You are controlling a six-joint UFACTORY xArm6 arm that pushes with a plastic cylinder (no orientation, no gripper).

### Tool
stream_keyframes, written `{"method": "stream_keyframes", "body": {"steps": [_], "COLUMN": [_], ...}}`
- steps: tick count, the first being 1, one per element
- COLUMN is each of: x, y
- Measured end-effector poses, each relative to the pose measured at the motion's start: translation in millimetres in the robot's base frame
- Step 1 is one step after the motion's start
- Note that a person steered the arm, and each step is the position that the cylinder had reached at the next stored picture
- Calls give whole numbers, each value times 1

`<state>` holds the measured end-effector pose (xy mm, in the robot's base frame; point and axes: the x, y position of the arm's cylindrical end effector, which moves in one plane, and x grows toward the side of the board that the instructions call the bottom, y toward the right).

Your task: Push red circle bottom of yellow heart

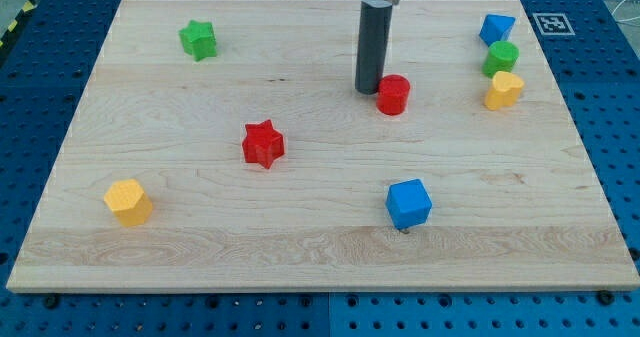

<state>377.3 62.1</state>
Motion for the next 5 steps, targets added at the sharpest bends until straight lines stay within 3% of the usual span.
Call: {"method": "stream_keyframes", "body": {"steps": [3,5], "x": [22,32], "y": [57,37]}}
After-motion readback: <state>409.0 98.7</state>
